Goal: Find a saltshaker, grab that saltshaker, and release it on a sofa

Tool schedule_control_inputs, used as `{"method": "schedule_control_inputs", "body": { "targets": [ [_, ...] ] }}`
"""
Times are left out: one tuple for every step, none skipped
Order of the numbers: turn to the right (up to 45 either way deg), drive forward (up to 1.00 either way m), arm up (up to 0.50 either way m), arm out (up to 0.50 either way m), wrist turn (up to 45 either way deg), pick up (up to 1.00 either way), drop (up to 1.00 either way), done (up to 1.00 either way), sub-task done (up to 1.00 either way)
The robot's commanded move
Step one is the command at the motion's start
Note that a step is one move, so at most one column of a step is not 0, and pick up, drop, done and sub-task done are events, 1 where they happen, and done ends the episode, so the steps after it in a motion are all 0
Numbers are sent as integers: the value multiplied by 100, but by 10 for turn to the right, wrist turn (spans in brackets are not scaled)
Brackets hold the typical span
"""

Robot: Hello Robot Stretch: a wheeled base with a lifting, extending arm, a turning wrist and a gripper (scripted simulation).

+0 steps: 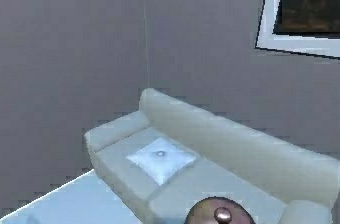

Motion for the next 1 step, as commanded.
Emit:
{"method": "schedule_control_inputs", "body": {
  "targets": [
    [450,0,0,0,0,0,0,0,0]
  ]
}}
